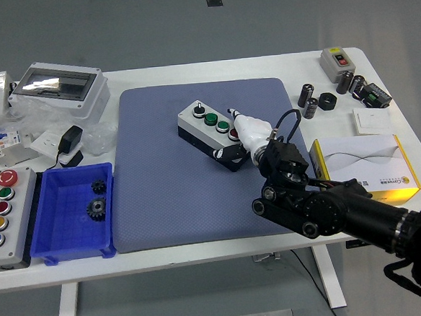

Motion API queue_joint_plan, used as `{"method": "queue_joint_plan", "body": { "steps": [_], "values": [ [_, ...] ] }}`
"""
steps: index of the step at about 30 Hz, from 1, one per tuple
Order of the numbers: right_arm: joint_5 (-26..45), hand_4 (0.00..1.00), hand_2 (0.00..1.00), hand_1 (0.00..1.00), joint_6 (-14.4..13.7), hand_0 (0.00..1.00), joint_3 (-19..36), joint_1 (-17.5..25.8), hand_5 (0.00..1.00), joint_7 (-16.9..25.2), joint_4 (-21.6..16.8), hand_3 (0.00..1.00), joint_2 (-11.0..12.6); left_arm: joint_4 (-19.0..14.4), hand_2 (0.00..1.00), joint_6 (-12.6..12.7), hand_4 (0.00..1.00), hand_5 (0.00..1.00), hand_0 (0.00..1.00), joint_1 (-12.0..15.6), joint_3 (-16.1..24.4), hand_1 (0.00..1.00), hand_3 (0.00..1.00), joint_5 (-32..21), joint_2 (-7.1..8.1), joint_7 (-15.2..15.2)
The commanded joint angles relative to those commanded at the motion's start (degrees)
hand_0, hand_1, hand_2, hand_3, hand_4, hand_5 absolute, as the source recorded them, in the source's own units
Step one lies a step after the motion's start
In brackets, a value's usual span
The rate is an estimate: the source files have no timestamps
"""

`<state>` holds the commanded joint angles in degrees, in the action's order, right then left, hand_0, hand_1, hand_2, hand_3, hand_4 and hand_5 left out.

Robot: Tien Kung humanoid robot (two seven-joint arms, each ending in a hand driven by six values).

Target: Pick up the button,place it on the desk,press the button,press the button

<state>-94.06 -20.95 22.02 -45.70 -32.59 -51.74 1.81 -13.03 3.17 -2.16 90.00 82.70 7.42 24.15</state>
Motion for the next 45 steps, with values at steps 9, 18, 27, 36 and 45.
{"method": "queue_joint_plan", "body": {
  "steps": [9,18,27,36,45],
  "values": [
    [-2.3,0.594,0.439,0.290,0.5,0.018,-0.8,0.2,0.232,0.4,0.3,0.836,0.1,0.2,0.572,-0.1,0.640,0.241,0.666,0.0,-0.2,0.629,0.613,-0.1,-0.03,-0.5],
    [-3.1,0.380,0.404,0.278,1.6,0.015,-2.2,0.6,0.119,1.8,-0.2,0.668,0.6,0.4,0.572,-0.2,0.641,0.239,0.666,0.3,-0.4,0.629,0.612,-0.3,-0.06,-0.9],
    [-3.2,0.016,0.352,0.235,0.8,0.005,1.7,0.5,0.002,6.1,-7.4,0.300,5.7,0.5,0.573,-0.2,0.641,0.239,0.666,0.6,-0.5,0.628,0.610,-0.5,-0.15,-1.2],
    [6.3,0.002,0.291,0.226,3.3,0.005,-2.7,0.1,0.002,20.3,-17.4,0.219,15.9,0.6,0.573,-0.2,0.641,0.240,0.666,0.7,-0.6,0.629,0.609,-0.7,-0.31,-1.6],
    [-0.2,0.002,0.261,0.226,-1.2,0.018,-9.5,1.2,0.002,36.3,-20.9,0.200,25.3,0.5,0.573,-0.2,0.640,0.241,0.666,0.8,0.5,0.629,0.609,1.0,-0.40,-1.4]
  ]
}}
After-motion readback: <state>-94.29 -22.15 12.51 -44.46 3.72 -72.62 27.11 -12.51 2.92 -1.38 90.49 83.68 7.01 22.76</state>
